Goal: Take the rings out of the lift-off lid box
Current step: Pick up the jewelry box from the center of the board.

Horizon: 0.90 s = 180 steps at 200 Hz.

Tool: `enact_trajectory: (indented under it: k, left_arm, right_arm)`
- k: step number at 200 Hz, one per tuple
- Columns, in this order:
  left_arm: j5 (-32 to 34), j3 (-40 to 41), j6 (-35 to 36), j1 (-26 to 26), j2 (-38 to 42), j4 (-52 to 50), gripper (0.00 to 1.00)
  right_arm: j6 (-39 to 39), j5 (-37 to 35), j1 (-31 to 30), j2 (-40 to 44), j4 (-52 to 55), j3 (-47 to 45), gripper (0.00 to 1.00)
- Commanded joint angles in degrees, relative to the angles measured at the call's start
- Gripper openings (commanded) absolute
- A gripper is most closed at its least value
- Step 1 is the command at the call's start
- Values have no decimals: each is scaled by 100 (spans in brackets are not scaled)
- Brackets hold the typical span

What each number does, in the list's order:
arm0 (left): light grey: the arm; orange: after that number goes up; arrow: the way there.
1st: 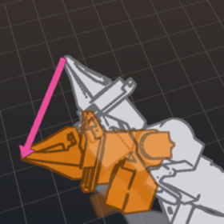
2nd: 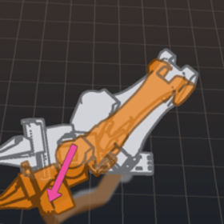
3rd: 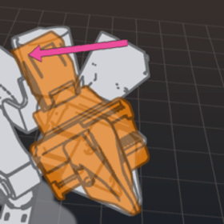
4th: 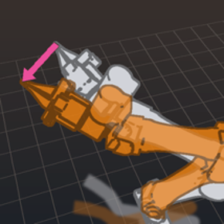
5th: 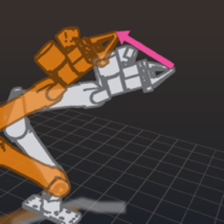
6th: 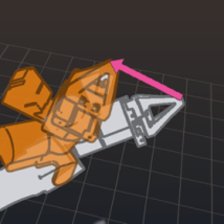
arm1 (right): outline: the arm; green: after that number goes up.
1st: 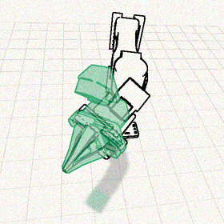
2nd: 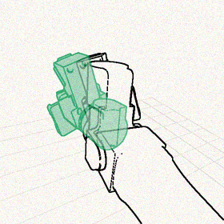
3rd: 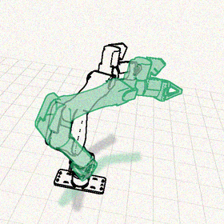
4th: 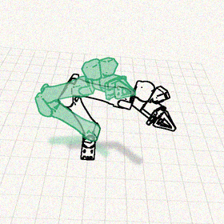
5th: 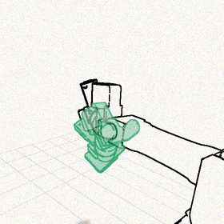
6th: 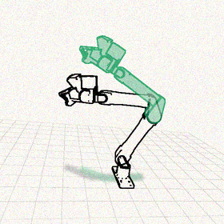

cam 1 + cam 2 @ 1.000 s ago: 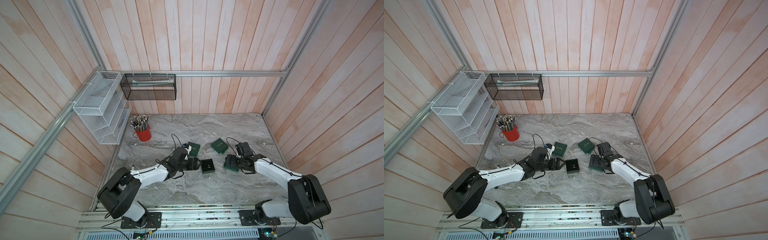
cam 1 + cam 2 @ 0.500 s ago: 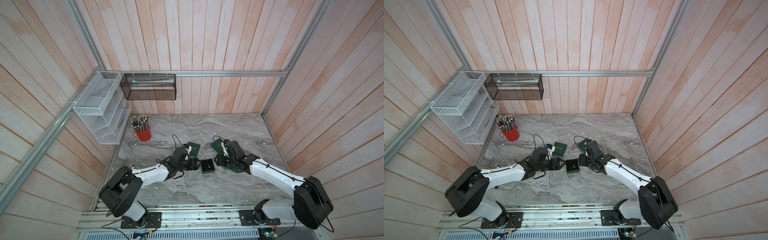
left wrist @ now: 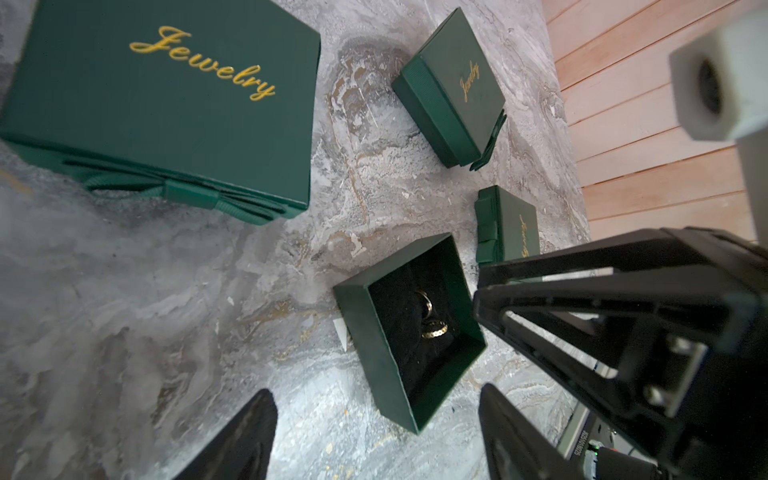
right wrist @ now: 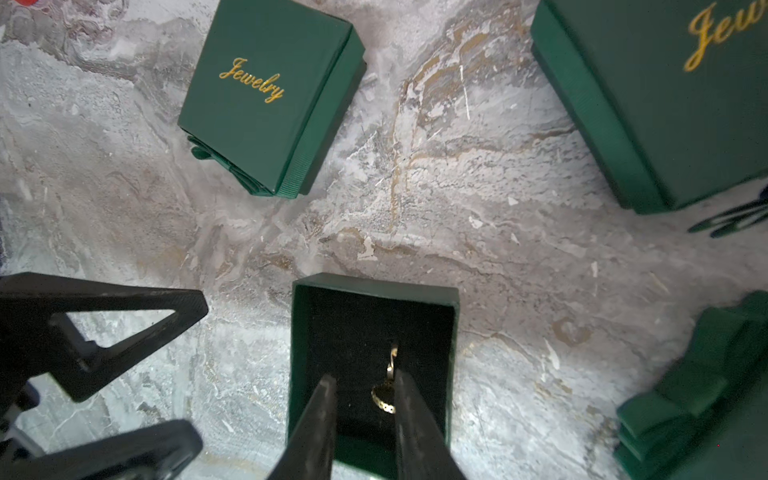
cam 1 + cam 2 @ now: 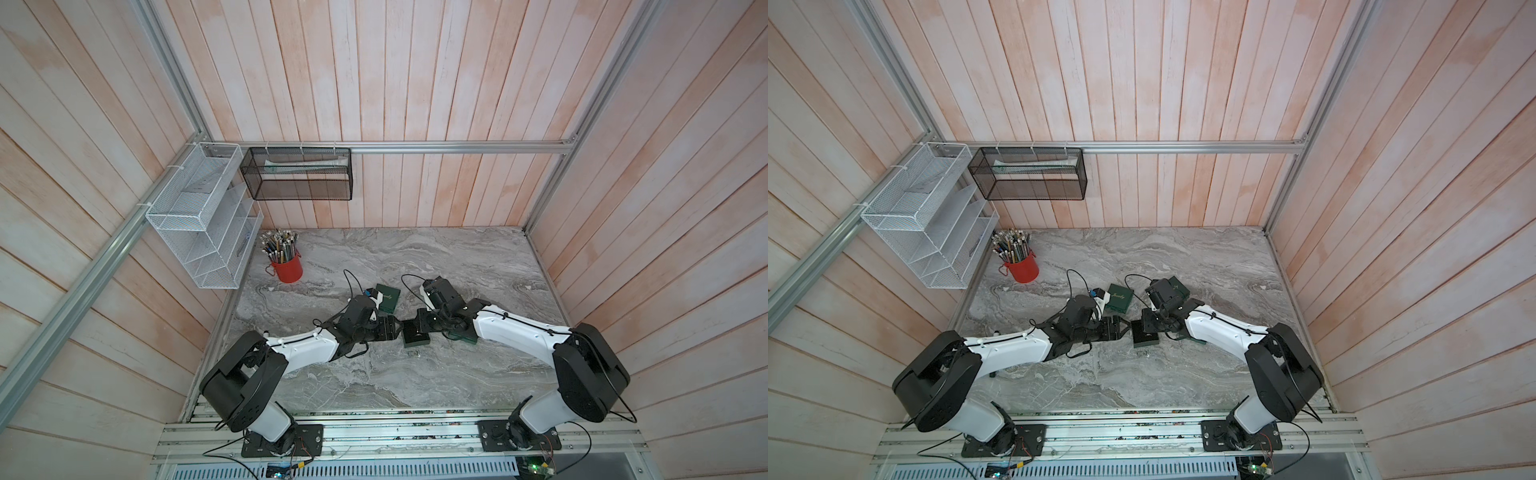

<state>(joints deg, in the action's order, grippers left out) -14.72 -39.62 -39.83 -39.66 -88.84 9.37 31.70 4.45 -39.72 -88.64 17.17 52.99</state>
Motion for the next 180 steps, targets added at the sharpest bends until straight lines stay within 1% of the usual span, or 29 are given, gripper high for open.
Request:
enact_trajectory:
  k: [1,29,57,137,180]
  left_arm:
    - [-24,122,-42,21,-55,141,78]
    - [-59,127,-59,28,-129,153,78]
    - [-110,126,-60,28,-173,153,78]
    - [-155,162,-77,37,-217,175,78]
    - [-206,138,-77,32,-275,188,78]
  right_arm:
    - [-15,17,-56,-126,206,175,25]
    - [-28,51,-75,-247,237,218,22]
    - [-57,179,-97,-334,198,211,22]
    - [-15,60,-123,-654,234,176,21]
    - [-7,-47,-123,-701,261,176,18]
